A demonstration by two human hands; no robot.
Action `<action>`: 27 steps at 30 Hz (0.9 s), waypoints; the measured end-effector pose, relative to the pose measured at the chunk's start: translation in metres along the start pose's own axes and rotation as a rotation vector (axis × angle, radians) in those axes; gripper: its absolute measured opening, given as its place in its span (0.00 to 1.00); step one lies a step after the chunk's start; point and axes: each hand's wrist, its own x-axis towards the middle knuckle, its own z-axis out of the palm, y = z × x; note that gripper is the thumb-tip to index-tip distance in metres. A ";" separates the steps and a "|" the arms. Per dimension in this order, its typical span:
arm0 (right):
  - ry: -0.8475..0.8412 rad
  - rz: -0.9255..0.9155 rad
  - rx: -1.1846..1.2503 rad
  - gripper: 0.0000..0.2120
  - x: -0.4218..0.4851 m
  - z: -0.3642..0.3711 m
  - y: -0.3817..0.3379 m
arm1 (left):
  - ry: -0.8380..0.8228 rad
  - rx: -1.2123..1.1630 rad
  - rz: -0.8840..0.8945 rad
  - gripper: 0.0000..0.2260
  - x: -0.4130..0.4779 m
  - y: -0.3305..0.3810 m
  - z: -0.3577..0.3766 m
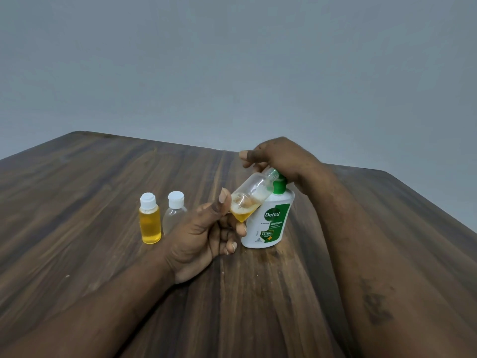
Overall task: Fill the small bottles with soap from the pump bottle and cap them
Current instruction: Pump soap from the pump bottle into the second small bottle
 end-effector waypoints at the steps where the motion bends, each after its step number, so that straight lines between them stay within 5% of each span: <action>1: -0.029 0.041 0.019 0.16 0.000 0.001 0.002 | 0.011 0.004 -0.006 0.42 -0.001 0.001 0.002; 6: -0.006 0.013 0.039 0.16 0.000 -0.001 0.000 | 0.048 0.009 0.003 0.43 -0.002 0.005 0.005; 11: 0.207 -0.129 0.001 0.17 -0.002 -0.003 -0.006 | 0.025 -0.033 0.000 0.40 0.003 -0.001 0.001; 19: -0.081 0.088 0.027 0.16 -0.006 0.000 -0.004 | 0.040 -0.011 -0.018 0.36 0.002 -0.004 -0.004; 27: 0.093 -0.072 0.036 0.15 -0.005 -0.003 -0.008 | 0.028 -0.059 -0.036 0.31 0.002 -0.003 -0.001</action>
